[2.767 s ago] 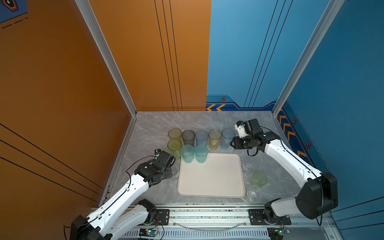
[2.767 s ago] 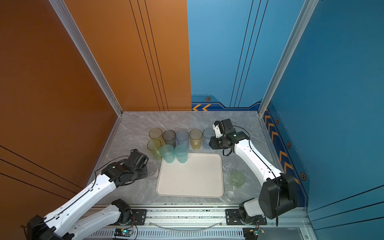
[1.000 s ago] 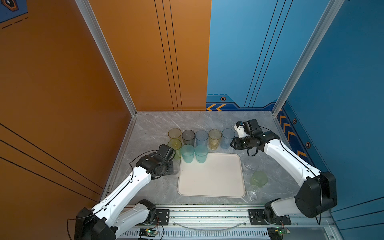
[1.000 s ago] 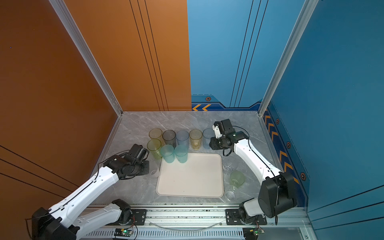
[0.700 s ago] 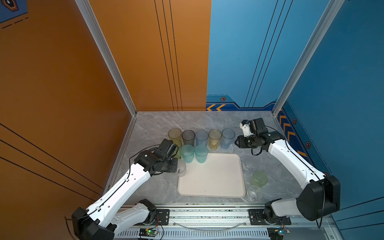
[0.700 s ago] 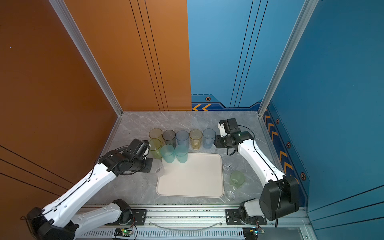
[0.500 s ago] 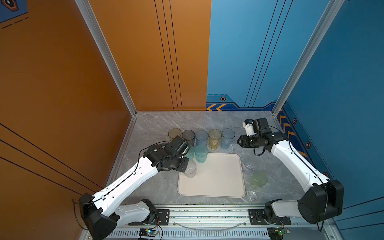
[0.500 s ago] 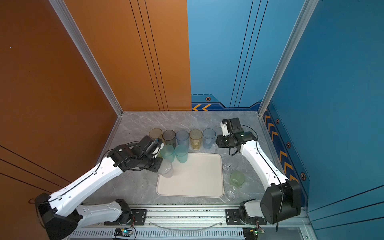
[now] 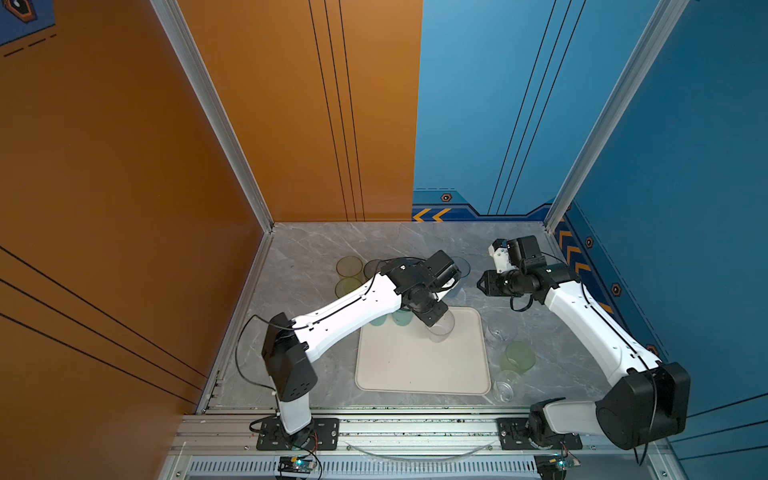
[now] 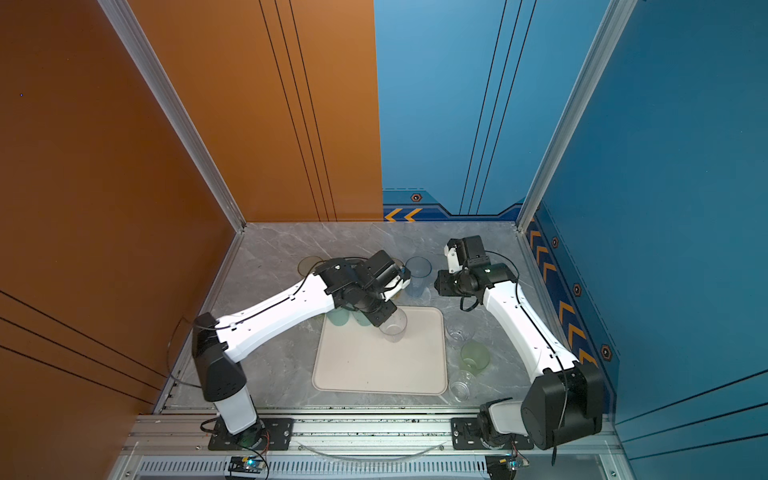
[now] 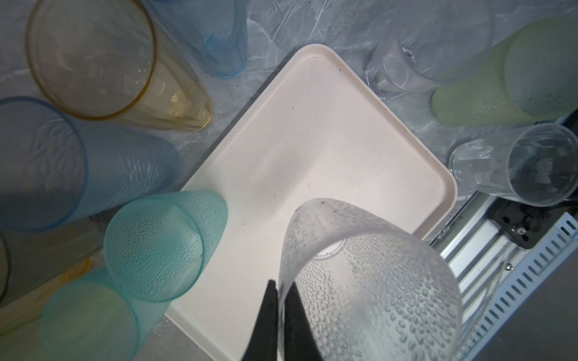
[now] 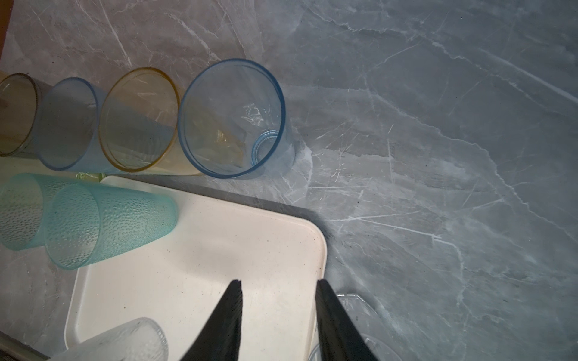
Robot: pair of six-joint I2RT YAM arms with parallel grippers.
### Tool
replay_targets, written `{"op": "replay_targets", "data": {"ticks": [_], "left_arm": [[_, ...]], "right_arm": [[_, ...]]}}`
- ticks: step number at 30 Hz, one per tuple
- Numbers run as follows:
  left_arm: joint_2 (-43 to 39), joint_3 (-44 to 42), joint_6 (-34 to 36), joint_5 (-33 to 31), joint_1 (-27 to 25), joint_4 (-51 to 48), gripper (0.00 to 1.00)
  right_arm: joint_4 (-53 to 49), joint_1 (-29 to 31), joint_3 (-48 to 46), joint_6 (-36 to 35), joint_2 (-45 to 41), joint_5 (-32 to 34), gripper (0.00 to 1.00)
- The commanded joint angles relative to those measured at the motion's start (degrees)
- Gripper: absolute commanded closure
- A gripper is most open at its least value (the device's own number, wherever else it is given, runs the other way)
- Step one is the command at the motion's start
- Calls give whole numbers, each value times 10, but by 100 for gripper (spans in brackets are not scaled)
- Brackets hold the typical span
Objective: Place the glasses into the tray
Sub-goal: 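Lift and carry the clear dimpled cup with the left gripper over the tray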
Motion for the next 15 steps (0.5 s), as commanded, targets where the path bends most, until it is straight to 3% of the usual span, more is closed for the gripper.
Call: {"op": "replay_targets", "data": {"ticks": [1, 15], "left_arm": [[33, 34, 37, 12, 18, 1, 100], [96, 33, 58, 25, 68, 57, 100]], "right_arm": [[-22, -6, 2, -2, -17, 16, 62], [-37, -5, 21, -3, -2, 24, 62]]}}
